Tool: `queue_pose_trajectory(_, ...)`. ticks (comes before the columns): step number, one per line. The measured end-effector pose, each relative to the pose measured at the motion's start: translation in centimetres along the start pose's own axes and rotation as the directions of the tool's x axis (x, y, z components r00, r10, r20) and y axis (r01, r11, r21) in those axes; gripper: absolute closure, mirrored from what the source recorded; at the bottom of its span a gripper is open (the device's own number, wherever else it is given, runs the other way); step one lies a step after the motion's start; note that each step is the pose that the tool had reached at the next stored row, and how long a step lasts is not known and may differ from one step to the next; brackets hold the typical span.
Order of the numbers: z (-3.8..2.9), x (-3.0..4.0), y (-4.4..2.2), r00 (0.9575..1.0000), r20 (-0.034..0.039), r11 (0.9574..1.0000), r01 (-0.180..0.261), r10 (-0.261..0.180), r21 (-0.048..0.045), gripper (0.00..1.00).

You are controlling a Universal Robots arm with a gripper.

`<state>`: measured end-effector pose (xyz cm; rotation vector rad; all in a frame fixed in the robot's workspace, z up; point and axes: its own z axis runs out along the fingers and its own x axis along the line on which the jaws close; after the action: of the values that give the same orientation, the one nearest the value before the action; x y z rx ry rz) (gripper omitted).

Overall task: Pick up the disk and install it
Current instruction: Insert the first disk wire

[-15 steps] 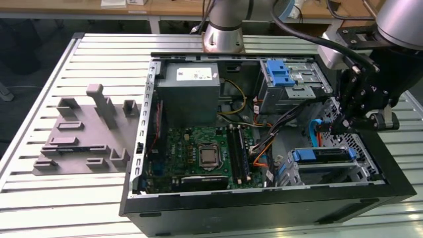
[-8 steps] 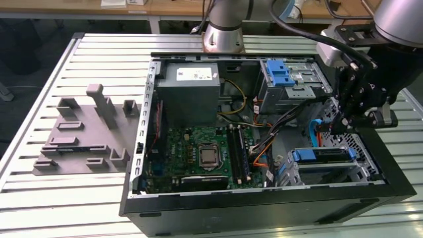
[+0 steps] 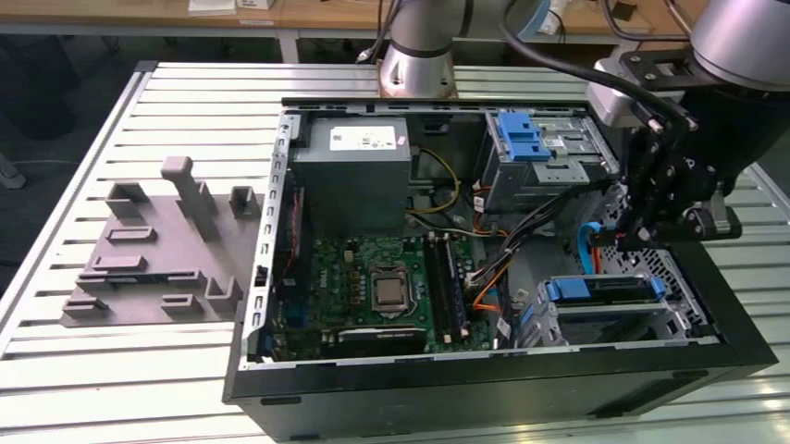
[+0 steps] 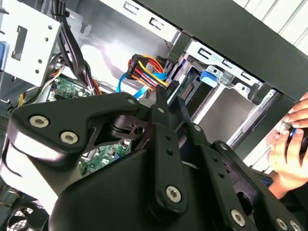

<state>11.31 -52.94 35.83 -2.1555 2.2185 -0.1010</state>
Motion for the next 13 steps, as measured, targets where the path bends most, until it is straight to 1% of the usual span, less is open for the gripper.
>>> queue_pose_trajectory(8,0.45,-0.16,0.04,0.9998,-0.0184,1.0,0.001,-0.001,0.0005,0.75)
queue_pose_trajectory(10,0.5,-0.19,0.05,0.9998,-0.0208,1.0,0.002,-0.002,0.0006,0.76)
queue_pose_trajectory(11,0.51,-0.19,0.05,0.9998,-0.0211,1.0,0.002,-0.002,0.0006,0.83)
queue_pose_trajectory(13,0.5,-0.19,0.05,0.9998,-0.0213,1.0,0.002,-0.002,0.0006,0.84)
